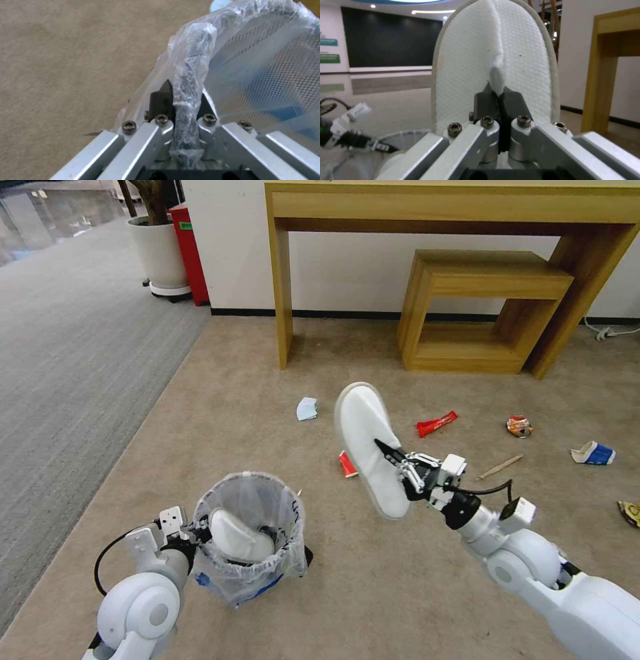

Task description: Pick up the trash bin and place the garbage on the floor into it.

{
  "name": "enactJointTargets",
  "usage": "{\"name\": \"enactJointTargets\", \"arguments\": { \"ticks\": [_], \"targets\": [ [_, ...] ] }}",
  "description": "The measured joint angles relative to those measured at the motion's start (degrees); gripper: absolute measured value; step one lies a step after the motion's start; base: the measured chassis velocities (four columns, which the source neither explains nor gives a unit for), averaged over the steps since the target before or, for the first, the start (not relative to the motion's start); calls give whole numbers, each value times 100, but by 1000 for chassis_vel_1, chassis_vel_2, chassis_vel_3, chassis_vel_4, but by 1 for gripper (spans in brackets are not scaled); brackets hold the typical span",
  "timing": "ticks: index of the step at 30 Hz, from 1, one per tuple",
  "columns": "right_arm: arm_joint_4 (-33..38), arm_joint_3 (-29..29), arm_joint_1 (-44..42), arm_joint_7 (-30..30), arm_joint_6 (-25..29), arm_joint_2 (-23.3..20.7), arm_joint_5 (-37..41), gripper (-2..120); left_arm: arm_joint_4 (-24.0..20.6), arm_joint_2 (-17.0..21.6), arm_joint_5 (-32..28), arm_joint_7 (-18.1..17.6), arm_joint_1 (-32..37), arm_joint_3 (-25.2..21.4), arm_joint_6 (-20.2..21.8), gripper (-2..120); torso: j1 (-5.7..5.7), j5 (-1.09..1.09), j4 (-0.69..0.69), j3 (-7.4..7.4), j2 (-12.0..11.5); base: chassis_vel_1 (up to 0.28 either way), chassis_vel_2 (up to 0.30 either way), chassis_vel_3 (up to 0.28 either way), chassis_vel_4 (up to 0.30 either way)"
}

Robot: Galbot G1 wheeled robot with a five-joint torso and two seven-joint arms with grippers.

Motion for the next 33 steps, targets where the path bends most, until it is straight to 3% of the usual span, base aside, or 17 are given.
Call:
{"name": "enactJointTargets", "arguments": {
  "ticks": [3, 6, 11, 23, 33],
  "targets": [
    [-25, -329, 241, 13, 0, 65, -37, 0, -383, 59, -123, -67, 87, 6, 74, 2, 0, 0, -2, 0, 0, 0, 0, 0, 0],
    [-17, -566, 476, 71, -5, 140, -43, 0, -477, 76, -135, -70, 120, 8, 88, 2, 0, -1, 0, 0, 0, 0, 0, 0, 0],
    [26, -882, 836, 127, -12, 271, 24, 0, -508, 88, -135, -73, 164, 2, 92, 2, 0, -2, 0, 0, 0, 0, 0, 0, 0],
    [-248, -2245, 2148, 232, 283, 922, -10, 0, -665, 85, -125, -65, 243, 25, 93, 2, 0, -2, 0, 0, 0, 0, 0, 0, 0],
    [-615, -3018, 2584, 272, 373, 1339, -94, 0, -776, 82, -133, -63, 280, 12, 96, 2, 0, -2, 0, 0, 0, 0, 0, 0, 0]
  ]
}}
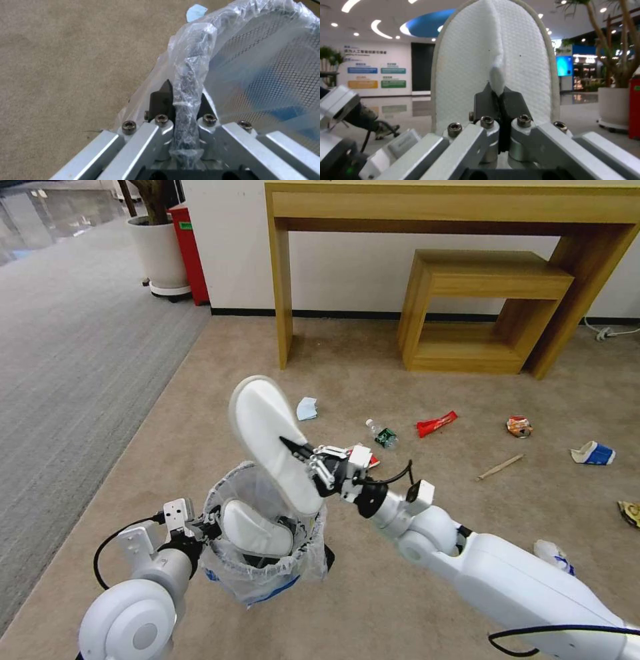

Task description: Pick up the trash bin and place the garbage on the floor into it.

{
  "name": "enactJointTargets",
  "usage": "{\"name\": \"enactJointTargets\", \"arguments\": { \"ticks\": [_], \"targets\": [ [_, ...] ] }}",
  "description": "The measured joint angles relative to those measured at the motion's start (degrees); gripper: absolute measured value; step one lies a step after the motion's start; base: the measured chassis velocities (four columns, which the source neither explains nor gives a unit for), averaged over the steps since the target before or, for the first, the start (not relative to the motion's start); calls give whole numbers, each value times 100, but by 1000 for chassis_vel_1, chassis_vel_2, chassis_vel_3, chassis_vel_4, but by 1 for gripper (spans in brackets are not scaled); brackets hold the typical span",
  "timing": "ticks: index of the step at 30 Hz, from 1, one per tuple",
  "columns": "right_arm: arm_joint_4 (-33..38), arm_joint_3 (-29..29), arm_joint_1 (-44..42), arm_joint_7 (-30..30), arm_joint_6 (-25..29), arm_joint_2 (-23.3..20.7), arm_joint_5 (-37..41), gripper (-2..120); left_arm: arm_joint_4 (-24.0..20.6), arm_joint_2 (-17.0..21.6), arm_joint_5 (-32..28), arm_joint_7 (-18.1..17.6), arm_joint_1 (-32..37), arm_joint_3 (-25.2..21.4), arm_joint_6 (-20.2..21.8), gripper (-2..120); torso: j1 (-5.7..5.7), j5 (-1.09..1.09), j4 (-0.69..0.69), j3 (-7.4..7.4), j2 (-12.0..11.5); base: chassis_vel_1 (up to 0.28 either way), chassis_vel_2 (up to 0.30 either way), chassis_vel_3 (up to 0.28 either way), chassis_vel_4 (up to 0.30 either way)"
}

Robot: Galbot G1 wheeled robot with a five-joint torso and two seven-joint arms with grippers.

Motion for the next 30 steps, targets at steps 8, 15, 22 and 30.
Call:
{"name": "enactJointTargets", "arguments": {
  "ticks": [8, 15, 22, 30],
  "targets": [
    [-275, -468, 175, 17, 40, 303, -44, 0, -87, -3, -15, 0, 31, 1, 5, 2, 0, 0, 0, 0, 0, 0, 0, 0, 0],
    [-551, -605, 174, 15, 125, 455, -169, 0, -172, -8, -25, 3, 94, -24, 7, 2, 0, 1, 0, -1, 0, 0, 0, 0, 0],
    [-819, -683, 147, 18, 180, 582, -349, 0, -233, -17, -28, 12, 131, -31, 11, 2, 0, 0, 0, 0, 0, 0, 0, 0, 0],
    [-777, -663, 99, 138, 109, 573, -509, 1, -245, -6, -39, 25, 135, -83, 12, 2, 0, 1, 0, -1, 0, 0, 0, 0, 0]
  ]
}}
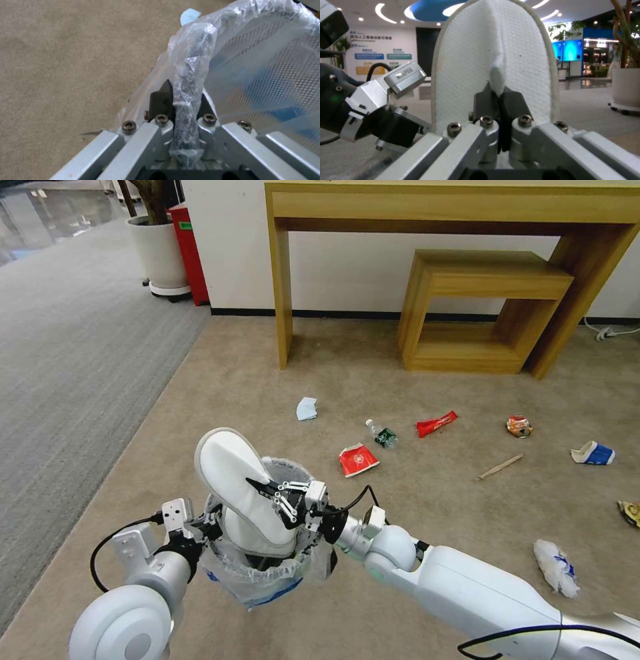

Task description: Pick up the trash bin and place the garbage on the floor into it.

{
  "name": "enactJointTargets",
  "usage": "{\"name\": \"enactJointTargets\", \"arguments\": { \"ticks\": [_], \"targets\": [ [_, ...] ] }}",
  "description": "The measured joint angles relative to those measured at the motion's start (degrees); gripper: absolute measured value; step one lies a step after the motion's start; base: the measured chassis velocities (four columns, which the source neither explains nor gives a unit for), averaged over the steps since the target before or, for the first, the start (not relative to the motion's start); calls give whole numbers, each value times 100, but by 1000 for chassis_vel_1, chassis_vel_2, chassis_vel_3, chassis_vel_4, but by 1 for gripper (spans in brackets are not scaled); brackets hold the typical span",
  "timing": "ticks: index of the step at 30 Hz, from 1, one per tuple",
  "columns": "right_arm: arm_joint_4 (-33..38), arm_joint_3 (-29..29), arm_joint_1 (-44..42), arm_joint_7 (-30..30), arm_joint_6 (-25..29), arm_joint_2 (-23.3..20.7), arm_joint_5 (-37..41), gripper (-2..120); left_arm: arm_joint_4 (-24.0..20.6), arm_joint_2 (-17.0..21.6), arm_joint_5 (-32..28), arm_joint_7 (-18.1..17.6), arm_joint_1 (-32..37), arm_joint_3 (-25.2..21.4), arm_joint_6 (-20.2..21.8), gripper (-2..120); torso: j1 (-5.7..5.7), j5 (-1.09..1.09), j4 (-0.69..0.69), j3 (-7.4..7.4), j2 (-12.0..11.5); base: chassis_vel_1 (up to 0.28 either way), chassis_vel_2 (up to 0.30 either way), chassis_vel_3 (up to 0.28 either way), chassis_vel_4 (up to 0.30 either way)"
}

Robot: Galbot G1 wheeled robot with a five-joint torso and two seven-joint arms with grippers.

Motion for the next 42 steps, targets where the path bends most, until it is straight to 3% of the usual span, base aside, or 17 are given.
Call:
{"name": "enactJointTargets", "arguments": {
  "ticks": [6, 18, 26, 29, 33, 42],
  "targets": [
    [89, 140, -108, -12, -55, -100, -69, 26, 89, 19, -22, 1, -48, -34, -12, 2, 0, 0, 0, 0, 0, 0, 0, 0, 0],
    [97, 332, -229, -4, -55, -140, -152, 65, 199, 16, -35, 1, -109, -31, -26, 2, 0, 0, 0, 0, 0, 0, 0, 0, 0],
    [432, 1191, -445, 418, -379, -301, 121, 96, 481, 77, -8, 52, -207, -119, -76, 2, 0, 1, 0, 1, 0, 0, 0, 0, 0],
    [527, 1471, -539, 579, -524, -389, 194, 99, 556, 83, 39, 97, -234, -121, -96, 2, 0, 1, 0, 1, 0, 0, 0, 0, 0],
    [805, 2419, -1051, 1172, -895, -676, 306, 100, 783, 90, 128, 174, -328, -96, -127, 2, 0, 0, -1, 0, 0, 0, 0, 0, 0],
    [1064, 3456, -1826, 1795, -1197, -848, 441, 100, 998, 112, 290, 330, -382, -66, -138, 2, 0, 2, 0, 0, 0, 0, 0, 0, 0]
  ]
}}
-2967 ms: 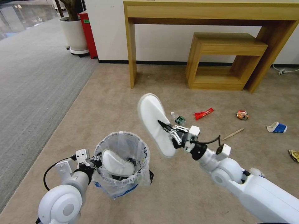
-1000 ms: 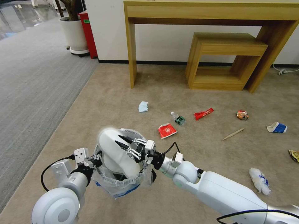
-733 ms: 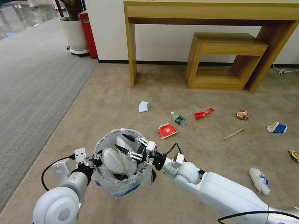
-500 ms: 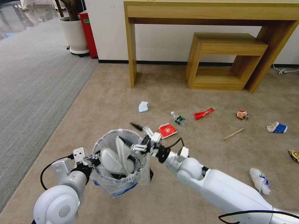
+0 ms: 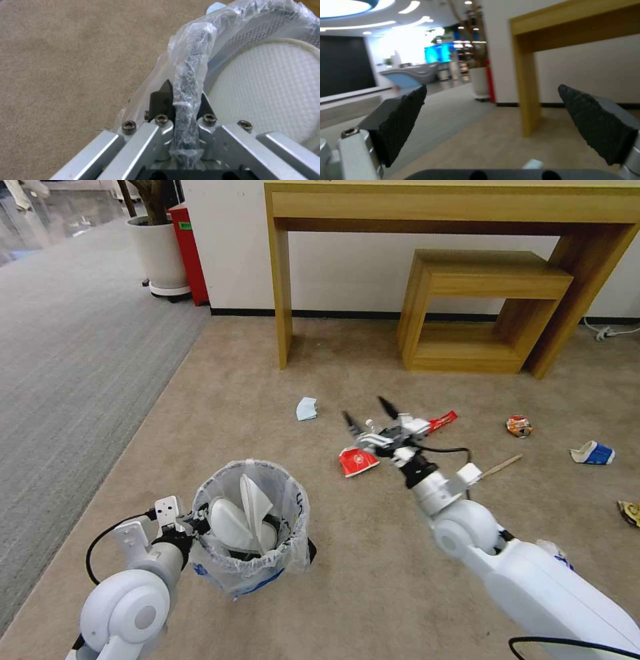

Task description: Pick up the trash bin and place the garbage on the floor into it.

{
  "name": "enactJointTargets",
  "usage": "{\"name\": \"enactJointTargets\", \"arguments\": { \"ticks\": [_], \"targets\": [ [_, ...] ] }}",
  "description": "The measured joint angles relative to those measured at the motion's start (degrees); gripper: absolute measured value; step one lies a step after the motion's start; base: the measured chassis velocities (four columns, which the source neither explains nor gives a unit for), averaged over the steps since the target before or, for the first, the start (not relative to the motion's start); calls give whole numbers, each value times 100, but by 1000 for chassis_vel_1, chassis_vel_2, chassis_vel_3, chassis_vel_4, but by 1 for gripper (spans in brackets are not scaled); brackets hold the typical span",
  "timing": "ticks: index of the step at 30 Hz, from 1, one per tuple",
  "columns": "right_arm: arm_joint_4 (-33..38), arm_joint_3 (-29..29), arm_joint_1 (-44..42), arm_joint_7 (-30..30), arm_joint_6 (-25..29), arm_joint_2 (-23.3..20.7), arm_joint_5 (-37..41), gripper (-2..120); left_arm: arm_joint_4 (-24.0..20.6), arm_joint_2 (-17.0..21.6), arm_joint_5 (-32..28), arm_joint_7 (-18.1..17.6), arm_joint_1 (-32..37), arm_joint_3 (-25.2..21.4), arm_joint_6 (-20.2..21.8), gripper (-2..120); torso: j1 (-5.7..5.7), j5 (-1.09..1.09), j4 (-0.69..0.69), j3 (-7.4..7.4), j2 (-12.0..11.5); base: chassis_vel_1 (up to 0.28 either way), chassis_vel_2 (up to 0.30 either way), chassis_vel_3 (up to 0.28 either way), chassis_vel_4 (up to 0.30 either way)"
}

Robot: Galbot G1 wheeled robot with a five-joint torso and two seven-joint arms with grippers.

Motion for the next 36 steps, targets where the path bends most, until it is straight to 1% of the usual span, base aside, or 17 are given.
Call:
{"name": "enactJointTargets", "arguments": {
  "ticks": [2, 3, 4, 6, 8, 13, 14, 16, 17, 23, 29, 34, 36],
  "targets": [
    [69, 418, -292, 172, -78, -75, 67, 100, 76, 0, 101, 97, 0, 3, -6, 2, 0, -1, 0, 0, 0, 0, 0, 0, 0],
    [69, 418, -292, 172, -78, -75, 67, 100, 76, 0, 101, 97, 0, 3, -6, 2, 0, -1, 0, 0, 0, 0, 0, 0, 0],
    [106, 616, -437, 230, -108, -113, 91, 100, 116, -1, 178, 167, 5, -3, -24, 2, 0, -1, 0, 0, 0, 0, 0, 0, 0],
    [122, 711, -507, 250, -114, -128, 104, 100, 132, -2, 218, 198, 10, -12, -30, 2, 0, -1, -1, 0, 0, 0, 0, 0, 0],
    [153, 980, -701, 324, -143, -151, 76, 100, 168, 5, 349, 319, 35, -65, -40, 2, 0, -1, 0, 0, 0, 0, 0, 0, 0],
    [131, 1254, -951, 442, -135, -144, -60, 100, 191, 34, 475, 434, 86, -152, -42, 2, 0, -1, 1, 0, 0, 0, 0, 0, 0],
    [96, 1365, -1060, 498, -108, -145, -106, 100, 218, 56, 534, 476, 116, -193, -48, 2, 0, -1, -1, 0, 0, 0, 0, 0, 0],
    [57, 1547, -1279, 597, -96, -178, -170, 100, 274, 91, 628, 549, 160, -269, -65, 2, 0, -1, 1, 0, 0, 0, 0, 0, 0],
    [57, 1547, -1279, 597, -96, -178, -170, 100, 274, 91, 628, 549, 160, -269, -65, 2, 0, -1, 1, 0, 0, 0, 0, 0, 0],
    [-11, 1843, -1655, 707, -132, -203, -262, 100, 392, 111, 1066, 846, 240, -354, -141, 2, 0, -1, 0, 0, 1, 0, 0, 0, 0],
    [-50, 1985, -1858, 779, -191, -215, -362, 100, 394, 89, 1236, 953, 281, -363, -113, 2, 0, -1, 1, 0, 0, 0, 0, 0, 0],
    [-122, 2198, -2250, 921, -236, -219, -633, 98, 407, 47, 1288, 1013, 322, -371, -147, 2, -1, -2, 1, 0, 0, 0, 0, 0, 0],
    [-160, 2317, -2454, 949, -262, -204, -780, 100, 409, 33, 1284, 1013, 321, -366, -192, 2, 0, -2, 0, 0, 0, 0, 0, 0, 0]
  ]
}}
